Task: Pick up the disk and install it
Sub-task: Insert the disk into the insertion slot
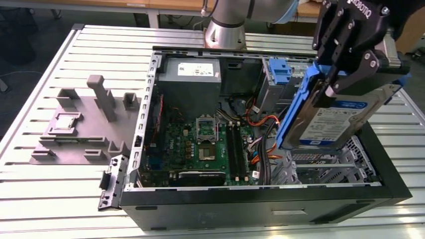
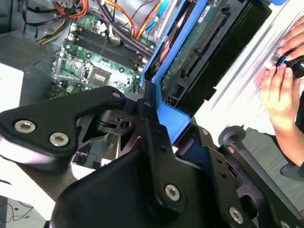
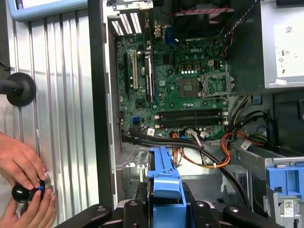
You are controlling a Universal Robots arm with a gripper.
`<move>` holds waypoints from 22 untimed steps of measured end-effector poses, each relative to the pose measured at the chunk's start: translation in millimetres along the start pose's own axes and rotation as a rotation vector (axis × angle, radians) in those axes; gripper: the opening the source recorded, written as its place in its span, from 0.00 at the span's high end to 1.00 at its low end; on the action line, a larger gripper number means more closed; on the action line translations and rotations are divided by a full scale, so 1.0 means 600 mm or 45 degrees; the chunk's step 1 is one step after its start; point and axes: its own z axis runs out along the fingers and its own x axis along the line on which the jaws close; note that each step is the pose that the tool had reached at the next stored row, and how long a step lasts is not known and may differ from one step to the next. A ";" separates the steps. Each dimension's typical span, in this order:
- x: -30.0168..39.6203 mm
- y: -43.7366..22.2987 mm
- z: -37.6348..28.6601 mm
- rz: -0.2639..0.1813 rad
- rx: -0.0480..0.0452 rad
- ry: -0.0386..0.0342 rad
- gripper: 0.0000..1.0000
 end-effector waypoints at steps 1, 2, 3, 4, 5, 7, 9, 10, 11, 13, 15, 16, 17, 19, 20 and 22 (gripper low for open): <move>0.000 -0.004 0.001 0.000 0.000 0.0000 0.63; 0.001 -0.008 0.002 0.000 0.000 0.0002 0.63; 0.002 -0.012 0.002 0.000 0.000 0.0001 0.63; 0.002 -0.015 0.003 0.000 0.000 0.0002 0.63; 0.003 -0.018 0.004 0.000 0.000 0.0003 0.63; 0.005 -0.023 0.006 0.000 0.000 0.0009 0.63; 0.008 -0.026 0.007 0.000 0.000 0.0023 0.63; 0.010 -0.028 0.009 0.000 0.000 0.0028 0.63; 0.010 -0.030 0.010 -0.001 0.000 0.0036 0.63; 0.011 -0.033 0.013 -0.005 0.001 0.0055 0.63; 0.010 -0.038 0.015 -0.005 0.001 0.0053 0.63; 0.010 -0.041 0.017 -0.005 0.001 0.0053 0.63; 0.009 -0.044 0.018 -0.005 0.001 0.0054 0.63; 0.009 -0.050 0.020 -0.005 0.001 0.0054 0.63; 0.009 -0.051 0.022 -0.005 0.001 0.0054 0.63; 0.008 -0.052 0.025 -0.009 0.001 0.0054 0.63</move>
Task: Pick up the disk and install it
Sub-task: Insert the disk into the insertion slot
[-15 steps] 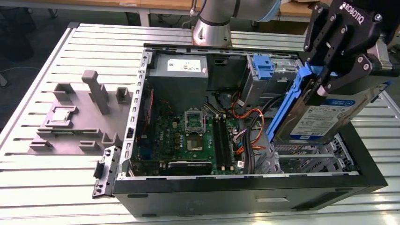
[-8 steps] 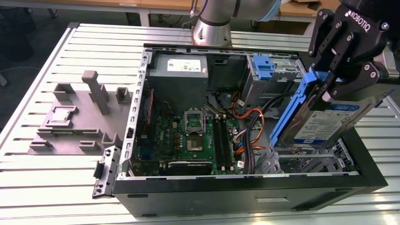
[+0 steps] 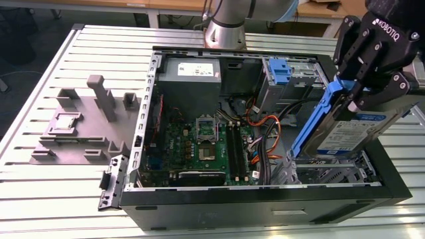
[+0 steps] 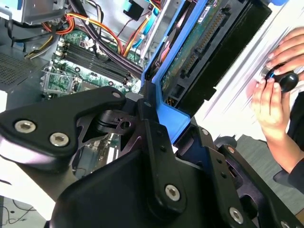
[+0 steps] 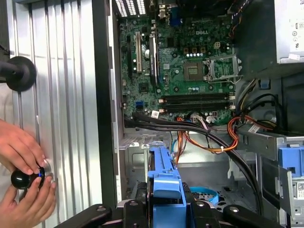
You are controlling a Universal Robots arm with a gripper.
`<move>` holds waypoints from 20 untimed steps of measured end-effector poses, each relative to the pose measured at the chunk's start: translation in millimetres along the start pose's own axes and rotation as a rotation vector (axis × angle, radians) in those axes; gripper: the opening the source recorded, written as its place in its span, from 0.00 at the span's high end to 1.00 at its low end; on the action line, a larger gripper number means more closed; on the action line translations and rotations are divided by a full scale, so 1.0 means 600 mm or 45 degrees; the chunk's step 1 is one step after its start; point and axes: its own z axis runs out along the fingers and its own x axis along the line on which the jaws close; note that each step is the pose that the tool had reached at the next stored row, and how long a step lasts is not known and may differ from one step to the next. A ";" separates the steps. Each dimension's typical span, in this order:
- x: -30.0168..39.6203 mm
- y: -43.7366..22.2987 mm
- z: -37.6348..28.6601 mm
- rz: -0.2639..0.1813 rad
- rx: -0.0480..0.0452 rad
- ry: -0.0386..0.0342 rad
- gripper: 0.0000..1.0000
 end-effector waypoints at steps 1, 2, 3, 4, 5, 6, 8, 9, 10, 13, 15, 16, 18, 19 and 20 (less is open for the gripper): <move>0.000 0.000 0.002 -0.005 0.000 -0.0001 0.63; 0.000 0.000 0.003 -0.013 0.001 -0.0001 0.63; 0.000 0.000 0.004 -0.019 0.001 -0.0001 0.63; 0.000 -0.001 0.005 -0.024 0.001 -0.0002 0.63; 0.000 -0.001 0.006 -0.026 0.001 -0.0002 0.63; 0.000 -0.001 0.007 -0.027 0.001 -0.0002 0.63; -0.001 -0.001 0.009 -0.027 0.001 -0.0002 0.63; -0.001 -0.001 0.010 -0.027 0.001 -0.0003 0.63; -0.001 -0.003 0.015 -0.027 0.001 -0.0002 0.63; -0.001 -0.005 0.020 -0.027 0.001 -0.0002 0.63; -0.002 -0.005 0.022 -0.027 0.001 -0.0001 0.63; -0.002 -0.005 0.023 -0.027 0.001 -0.0002 0.63; -0.002 -0.005 0.025 -0.027 0.000 -0.0001 0.63; -0.002 -0.005 0.026 -0.027 0.000 -0.0001 0.63; -0.002 -0.005 0.027 -0.027 0.000 -0.0001 0.63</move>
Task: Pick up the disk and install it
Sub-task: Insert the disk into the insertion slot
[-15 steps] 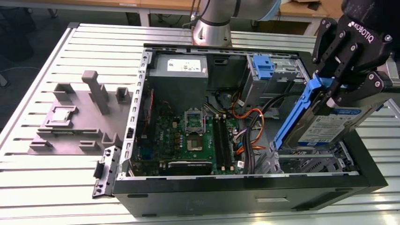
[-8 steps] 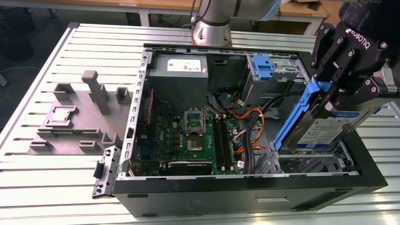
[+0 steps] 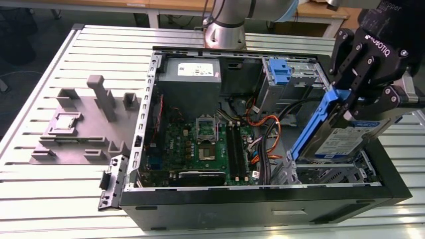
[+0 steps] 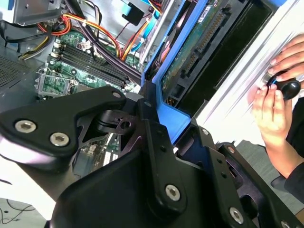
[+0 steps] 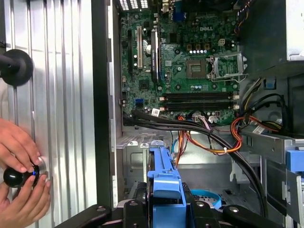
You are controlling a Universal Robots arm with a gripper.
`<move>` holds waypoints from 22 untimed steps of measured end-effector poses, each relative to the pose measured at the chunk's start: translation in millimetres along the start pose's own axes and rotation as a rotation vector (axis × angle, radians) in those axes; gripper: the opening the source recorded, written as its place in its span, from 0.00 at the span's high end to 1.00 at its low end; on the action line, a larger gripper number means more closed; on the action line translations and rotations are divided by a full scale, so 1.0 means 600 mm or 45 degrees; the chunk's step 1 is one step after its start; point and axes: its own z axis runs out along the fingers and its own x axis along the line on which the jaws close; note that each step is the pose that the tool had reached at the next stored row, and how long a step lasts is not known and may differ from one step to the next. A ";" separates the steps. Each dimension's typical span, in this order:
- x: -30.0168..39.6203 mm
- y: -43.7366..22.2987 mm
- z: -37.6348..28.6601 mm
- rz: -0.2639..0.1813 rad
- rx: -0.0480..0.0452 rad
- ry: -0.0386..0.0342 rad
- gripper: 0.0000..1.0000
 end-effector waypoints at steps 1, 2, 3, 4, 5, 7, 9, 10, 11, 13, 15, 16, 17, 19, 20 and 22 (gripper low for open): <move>0.000 0.000 0.001 0.000 0.000 0.0001 0.63; 0.000 0.000 0.002 0.000 0.000 0.0001 0.63; 0.000 0.000 0.003 0.000 -0.001 0.0001 0.63; 0.000 0.000 0.004 0.000 -0.001 0.0000 0.63; 0.000 0.000 0.005 0.000 -0.001 0.0001 0.63; 0.000 0.000 0.007 0.000 -0.002 0.0001 0.63; -0.001 0.000 0.010 0.000 -0.002 0.0001 0.63; -0.001 0.000 0.011 0.000 -0.002 0.0001 0.63; -0.001 0.000 0.012 0.000 -0.002 0.0001 0.63; -0.001 0.000 0.015 0.000 -0.003 0.0001 0.63; -0.001 0.000 0.017 0.000 -0.003 0.0002 0.63; -0.001 0.000 0.018 0.000 -0.003 0.0002 0.63; -0.001 0.000 0.019 0.000 -0.003 0.0002 0.63; -0.001 0.000 0.021 0.000 -0.003 0.0002 0.63; -0.001 0.000 0.022 0.000 -0.003 0.0002 0.63; -0.001 0.000 0.025 0.000 -0.003 0.0001 0.63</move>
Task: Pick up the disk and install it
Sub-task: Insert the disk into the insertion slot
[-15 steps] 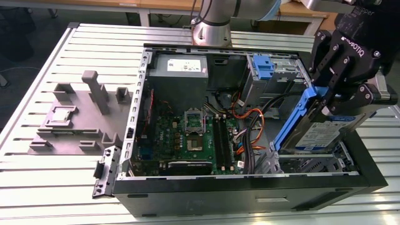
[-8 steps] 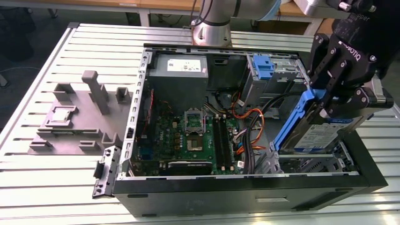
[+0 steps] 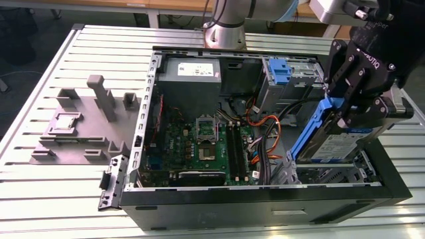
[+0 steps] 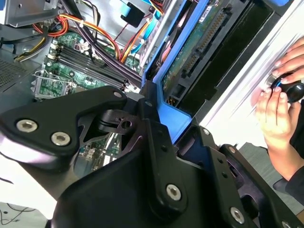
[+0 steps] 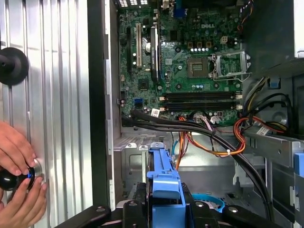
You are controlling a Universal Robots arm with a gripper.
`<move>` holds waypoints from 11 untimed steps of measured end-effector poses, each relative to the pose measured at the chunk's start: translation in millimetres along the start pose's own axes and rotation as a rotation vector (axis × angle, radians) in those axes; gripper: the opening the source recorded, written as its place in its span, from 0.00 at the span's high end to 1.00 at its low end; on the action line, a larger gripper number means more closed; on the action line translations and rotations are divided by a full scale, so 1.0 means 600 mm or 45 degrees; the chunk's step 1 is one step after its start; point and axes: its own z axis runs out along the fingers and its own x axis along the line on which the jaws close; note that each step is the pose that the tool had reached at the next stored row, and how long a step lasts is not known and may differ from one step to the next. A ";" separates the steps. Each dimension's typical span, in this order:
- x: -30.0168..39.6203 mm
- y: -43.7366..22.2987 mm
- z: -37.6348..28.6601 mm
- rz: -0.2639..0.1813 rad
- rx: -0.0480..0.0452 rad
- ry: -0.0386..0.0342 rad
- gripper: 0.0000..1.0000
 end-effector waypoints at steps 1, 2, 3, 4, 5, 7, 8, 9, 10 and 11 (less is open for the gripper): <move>0.000 0.000 0.001 0.000 0.000 0.0000 0.63; 0.000 0.000 0.003 0.000 0.000 0.0000 0.63; 0.000 0.000 0.005 0.000 0.000 0.0000 0.63; 0.000 0.000 0.006 0.000 0.000 0.0000 0.63; 0.000 0.000 0.008 0.000 0.000 0.0000 0.63; -0.001 0.000 0.012 0.000 0.000 0.0000 0.63; -0.001 0.000 0.014 0.000 0.000 -0.0001 0.63; -0.001 0.000 0.015 0.000 0.000 0.0000 0.63; -0.001 0.000 0.017 0.000 0.000 0.0001 0.63; -0.001 0.000 0.019 0.000 0.000 0.0000 0.63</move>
